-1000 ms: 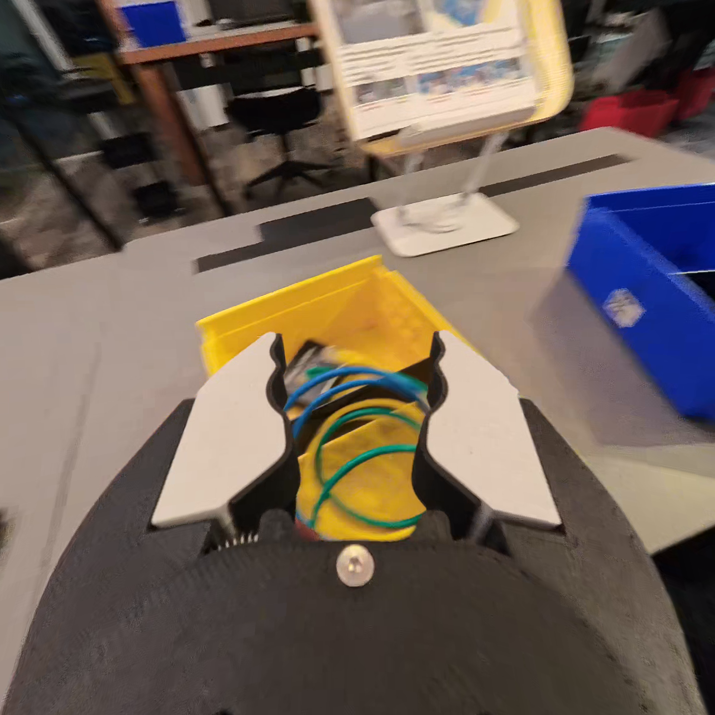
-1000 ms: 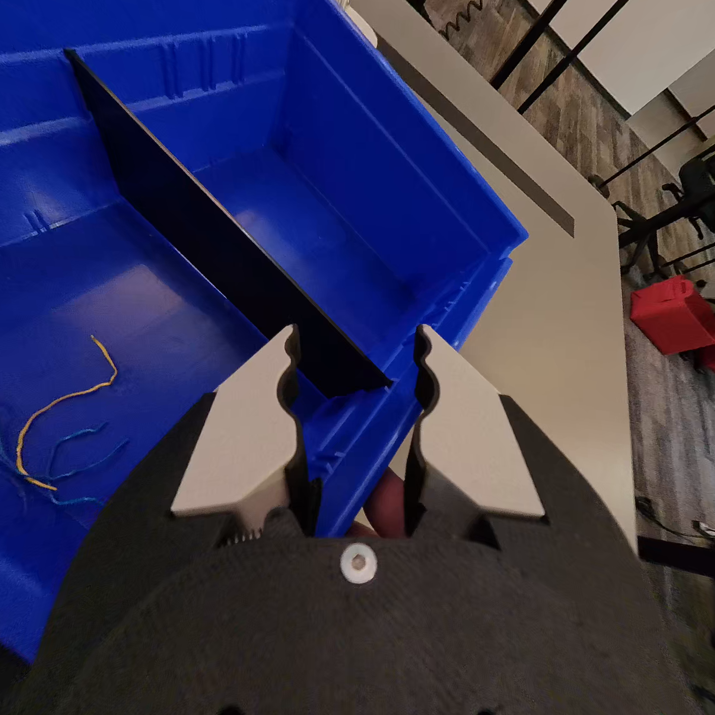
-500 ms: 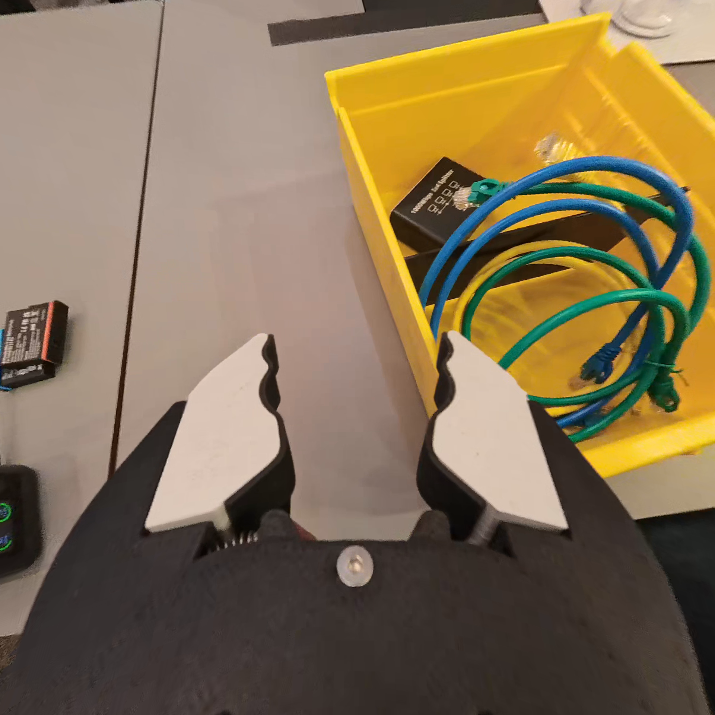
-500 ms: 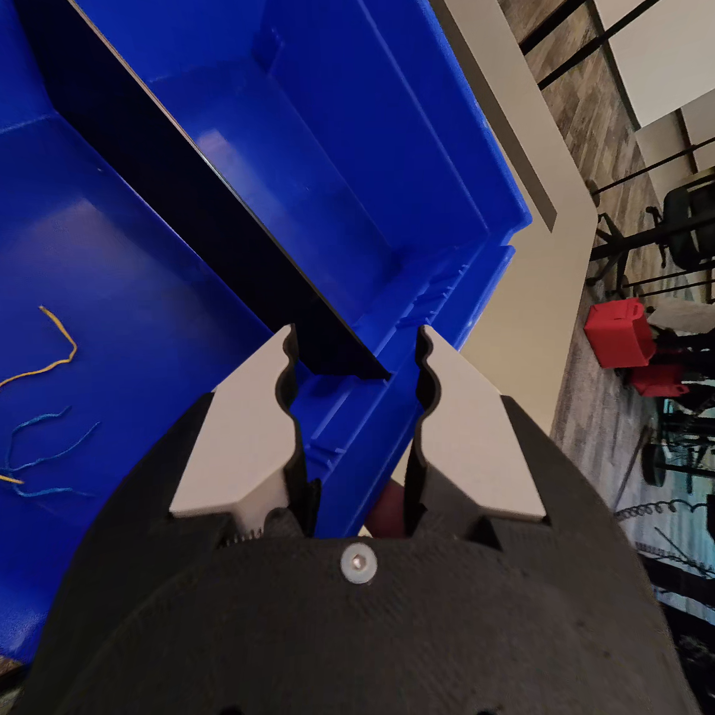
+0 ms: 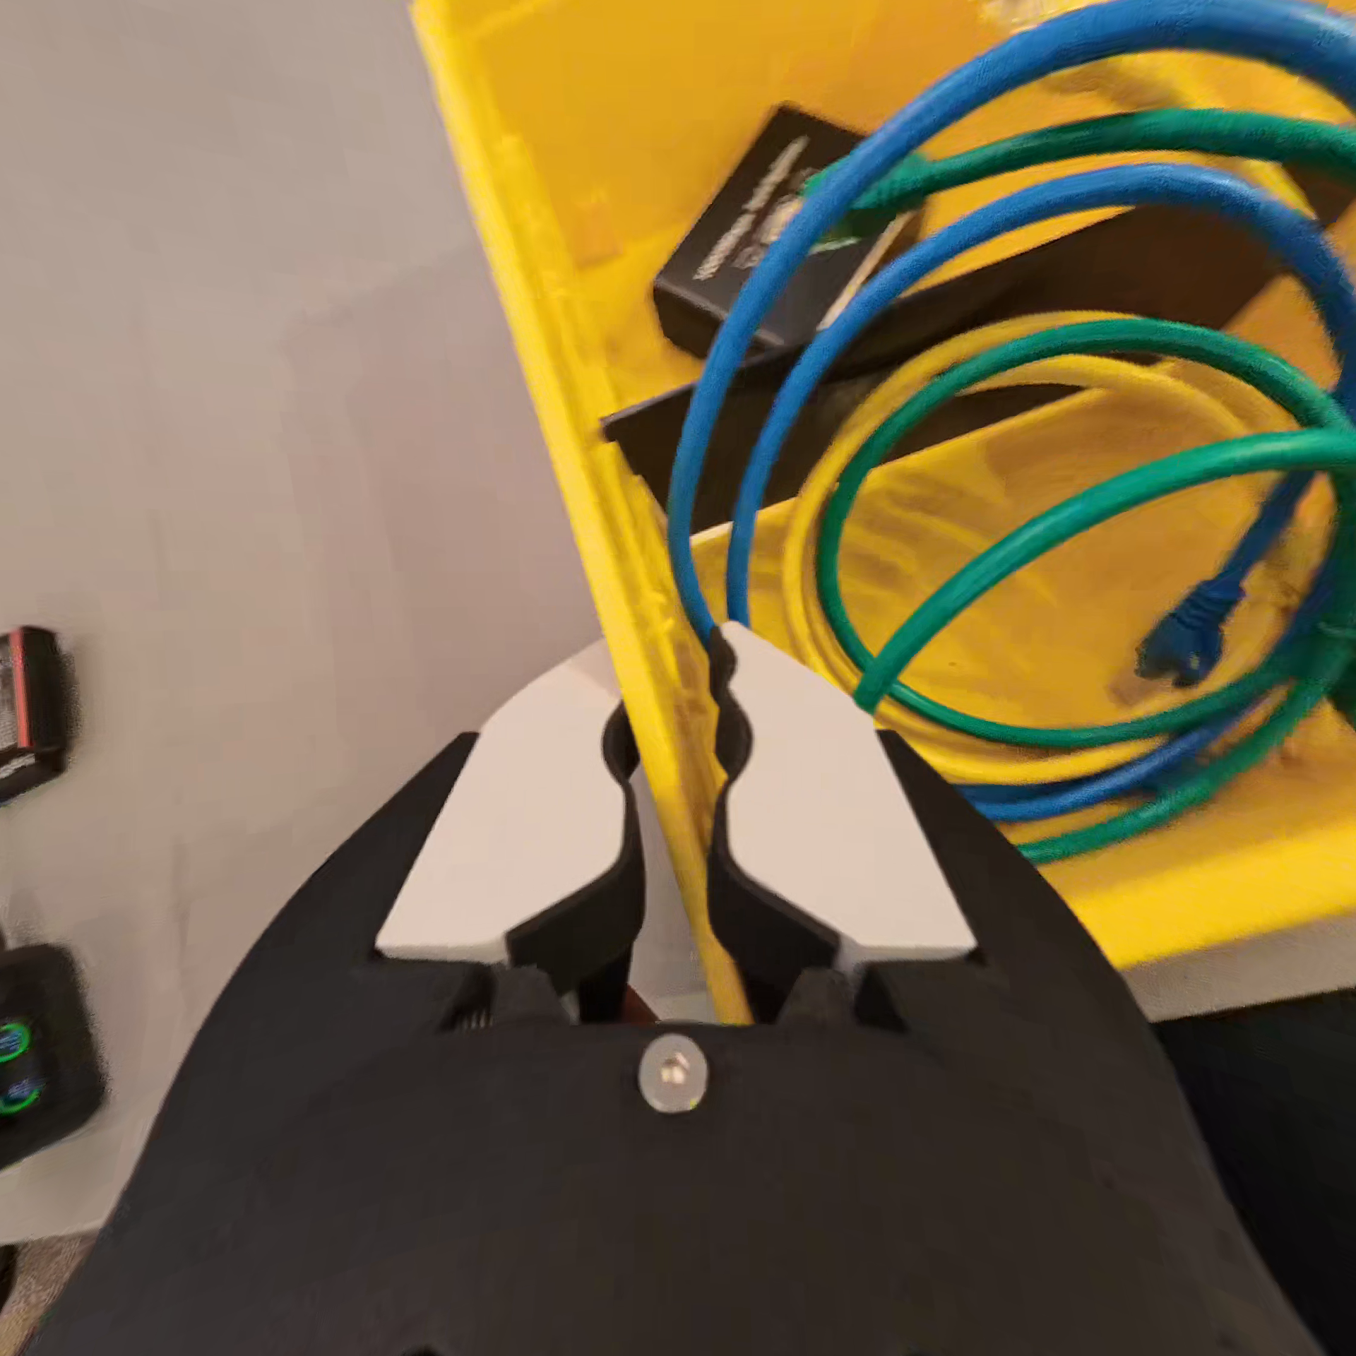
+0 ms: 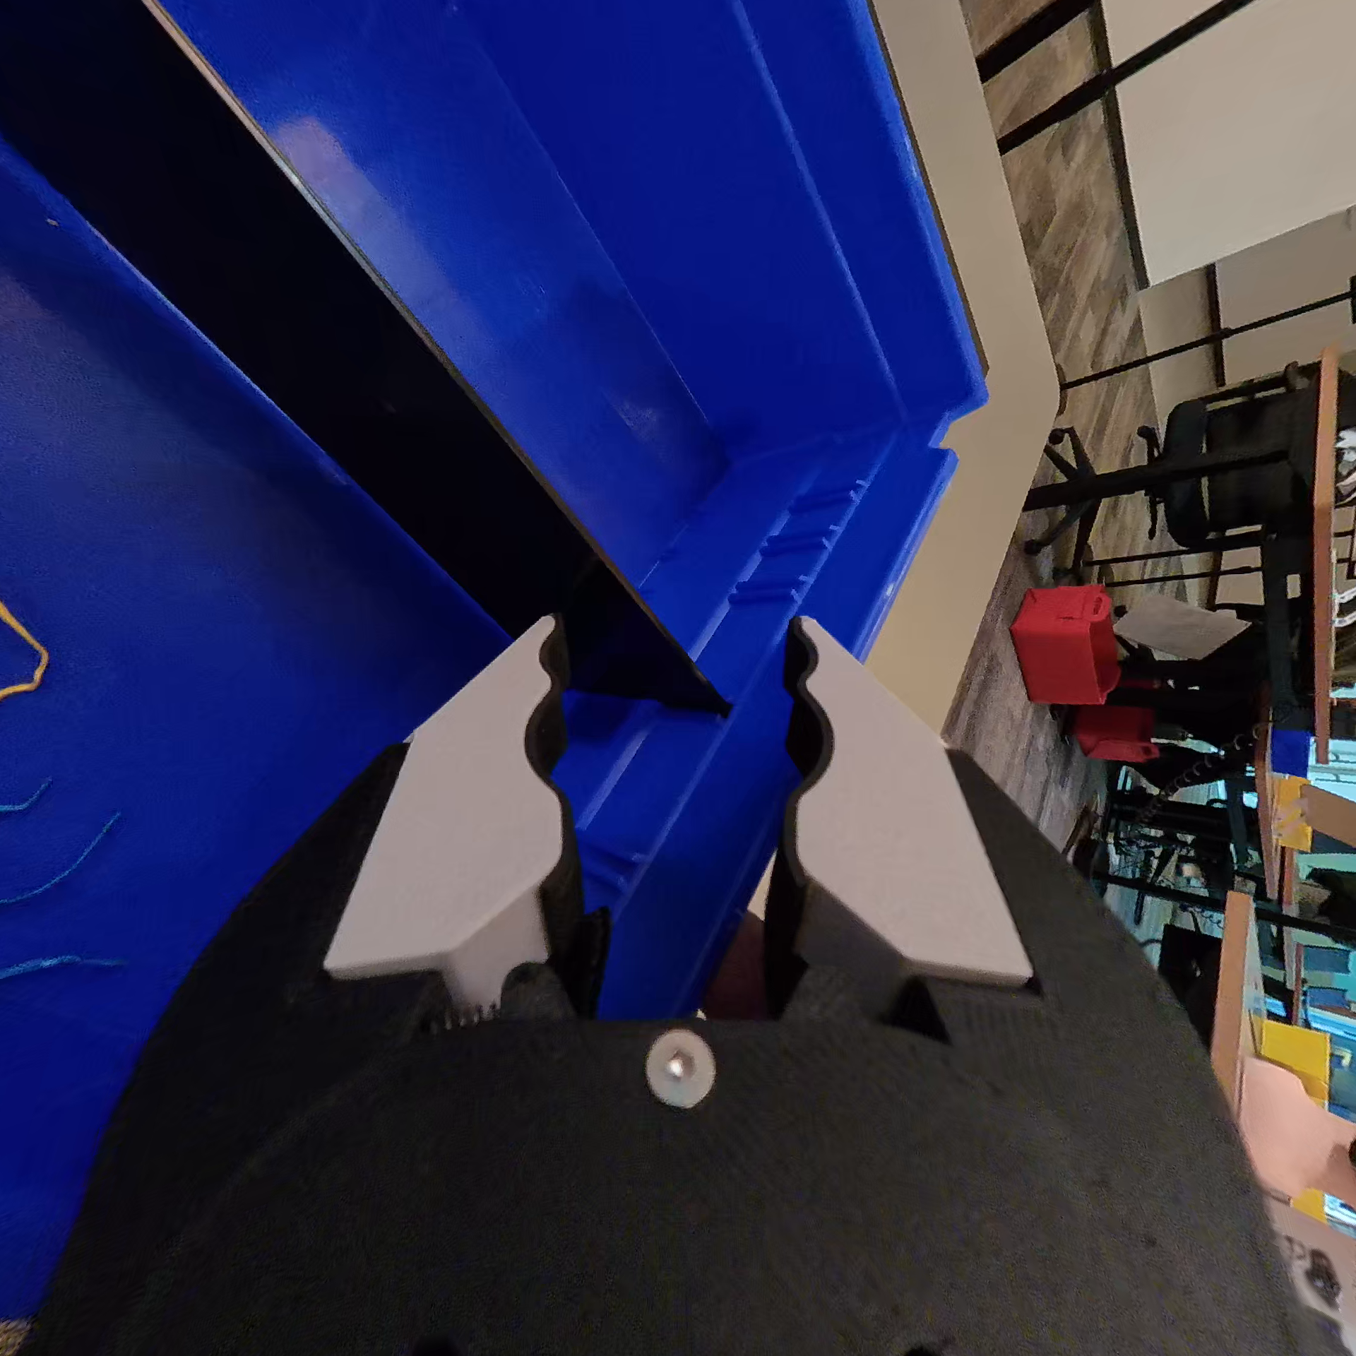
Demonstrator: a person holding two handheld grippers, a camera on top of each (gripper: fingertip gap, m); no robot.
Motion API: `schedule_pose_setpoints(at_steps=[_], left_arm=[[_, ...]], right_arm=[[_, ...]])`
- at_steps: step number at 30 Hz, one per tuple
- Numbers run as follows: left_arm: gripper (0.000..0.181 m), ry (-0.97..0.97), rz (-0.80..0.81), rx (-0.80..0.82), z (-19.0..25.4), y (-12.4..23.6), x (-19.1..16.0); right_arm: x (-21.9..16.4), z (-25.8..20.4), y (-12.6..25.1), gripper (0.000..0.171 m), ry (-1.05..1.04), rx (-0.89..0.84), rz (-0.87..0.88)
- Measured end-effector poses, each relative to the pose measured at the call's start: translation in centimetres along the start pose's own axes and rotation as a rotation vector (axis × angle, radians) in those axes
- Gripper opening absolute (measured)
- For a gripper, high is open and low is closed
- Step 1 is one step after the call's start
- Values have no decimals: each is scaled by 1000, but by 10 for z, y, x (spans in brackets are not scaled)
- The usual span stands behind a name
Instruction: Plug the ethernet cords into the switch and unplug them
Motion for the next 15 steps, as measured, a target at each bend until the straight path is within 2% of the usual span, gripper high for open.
schedule_pose_setpoints(at_steps=[4, 8, 15], left_arm=[[7, 134, 14, -73, -12, 3, -4], [7, 111, 1, -13, -26, 9, -11], [7, 131, 4, -76, -49, 17, -21]], right_arm=[[-11, 8, -1, 57, 31, 11, 7], [-21, 16, 0, 56, 49, 39, 25], [-43, 32, 2, 59, 20, 32, -5]])
Point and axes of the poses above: each gripper's, where its closed fingertips meet, y back along the fingers, x out of its top, z = x × y across the jaws, the point moved 3 cm from there along y, back along the fingers, and after that the axes turned 13 degrees about z, right-handed, at the moved point
